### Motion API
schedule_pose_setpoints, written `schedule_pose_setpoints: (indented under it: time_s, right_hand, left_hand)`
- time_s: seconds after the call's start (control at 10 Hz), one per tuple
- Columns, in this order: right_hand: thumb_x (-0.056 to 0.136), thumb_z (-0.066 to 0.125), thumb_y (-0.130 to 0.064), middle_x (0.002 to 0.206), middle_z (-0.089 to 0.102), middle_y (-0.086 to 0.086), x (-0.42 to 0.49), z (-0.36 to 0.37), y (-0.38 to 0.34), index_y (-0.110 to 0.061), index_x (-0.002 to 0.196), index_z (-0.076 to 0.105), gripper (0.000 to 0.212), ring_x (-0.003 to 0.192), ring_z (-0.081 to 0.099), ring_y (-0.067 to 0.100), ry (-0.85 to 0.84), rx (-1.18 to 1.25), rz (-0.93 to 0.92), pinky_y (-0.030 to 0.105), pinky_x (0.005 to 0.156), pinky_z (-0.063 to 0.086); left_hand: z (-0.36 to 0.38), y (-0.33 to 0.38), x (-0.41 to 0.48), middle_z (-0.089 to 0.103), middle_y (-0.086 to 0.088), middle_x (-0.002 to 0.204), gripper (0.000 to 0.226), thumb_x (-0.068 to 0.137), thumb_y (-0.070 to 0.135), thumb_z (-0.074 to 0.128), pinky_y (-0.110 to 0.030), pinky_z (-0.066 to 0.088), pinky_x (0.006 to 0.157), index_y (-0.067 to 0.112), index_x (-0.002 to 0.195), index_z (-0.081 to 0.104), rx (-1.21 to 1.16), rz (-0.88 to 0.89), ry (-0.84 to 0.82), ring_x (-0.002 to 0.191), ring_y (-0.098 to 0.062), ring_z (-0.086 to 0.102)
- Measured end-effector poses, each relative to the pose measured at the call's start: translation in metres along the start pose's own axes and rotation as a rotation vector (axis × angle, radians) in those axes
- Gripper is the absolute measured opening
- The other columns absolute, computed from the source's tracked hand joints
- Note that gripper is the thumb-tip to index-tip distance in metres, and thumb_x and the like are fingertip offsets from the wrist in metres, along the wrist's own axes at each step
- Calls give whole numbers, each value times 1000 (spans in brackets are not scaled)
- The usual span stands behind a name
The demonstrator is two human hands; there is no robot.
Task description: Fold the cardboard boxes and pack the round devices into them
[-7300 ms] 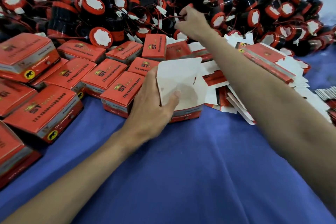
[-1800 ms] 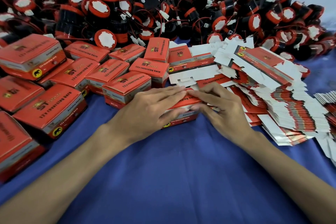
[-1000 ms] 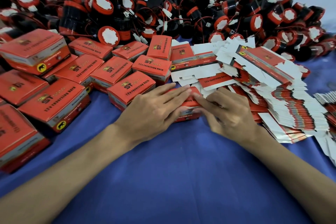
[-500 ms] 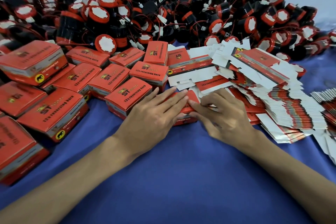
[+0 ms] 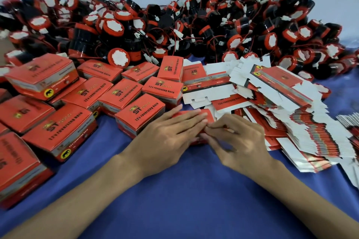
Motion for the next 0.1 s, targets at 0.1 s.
schedule_pose_setpoints:
  time_s: [0.1]
  right_hand:
    - [86,69,-16,76,68,5,16,-15,4,-6,77,77,15,67,63,12,-19,175,44,18,64,50]
  left_hand:
    - [-1,4,2,57,-5,135,36,95,17,51,-40,41,108,5,127,61,-50,-56,37,130,-18,50]
Point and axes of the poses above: each hand's wrist, its own x-axis towards the middle knuckle, its own z-axis out of the palm, y = z × x, the point moved 1 cm from there along x, towards the middle knuckle
